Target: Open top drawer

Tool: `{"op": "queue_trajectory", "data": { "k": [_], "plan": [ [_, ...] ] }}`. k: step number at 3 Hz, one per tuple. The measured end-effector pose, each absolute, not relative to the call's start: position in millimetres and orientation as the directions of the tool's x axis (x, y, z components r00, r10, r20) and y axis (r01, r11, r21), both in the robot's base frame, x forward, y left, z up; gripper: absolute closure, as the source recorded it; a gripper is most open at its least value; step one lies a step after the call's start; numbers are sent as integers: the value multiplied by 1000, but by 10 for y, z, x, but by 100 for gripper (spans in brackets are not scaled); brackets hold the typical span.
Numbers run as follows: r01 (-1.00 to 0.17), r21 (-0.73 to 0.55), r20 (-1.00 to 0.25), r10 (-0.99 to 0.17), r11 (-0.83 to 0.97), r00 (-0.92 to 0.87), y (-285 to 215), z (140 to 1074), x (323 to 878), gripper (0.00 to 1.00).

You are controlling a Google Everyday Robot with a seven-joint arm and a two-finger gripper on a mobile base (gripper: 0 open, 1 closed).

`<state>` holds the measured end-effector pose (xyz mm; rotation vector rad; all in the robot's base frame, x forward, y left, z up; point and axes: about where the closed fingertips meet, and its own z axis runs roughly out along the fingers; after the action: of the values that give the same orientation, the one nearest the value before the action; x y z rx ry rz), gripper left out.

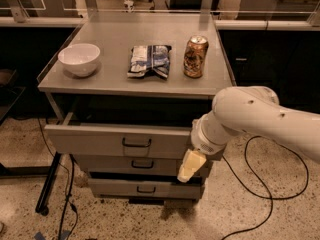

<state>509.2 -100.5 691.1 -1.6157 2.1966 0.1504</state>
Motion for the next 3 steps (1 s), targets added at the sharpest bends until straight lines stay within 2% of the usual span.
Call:
{"op": "queue_trajectory", "data": {
  "k": [2,3],
  "plan": [
    [-951,-111,-348,-908,288,-235,-835,6496,5286,0],
    [-963,-85,-309,-925,257,-220,-844,6371,5188,0]
  ]
}}
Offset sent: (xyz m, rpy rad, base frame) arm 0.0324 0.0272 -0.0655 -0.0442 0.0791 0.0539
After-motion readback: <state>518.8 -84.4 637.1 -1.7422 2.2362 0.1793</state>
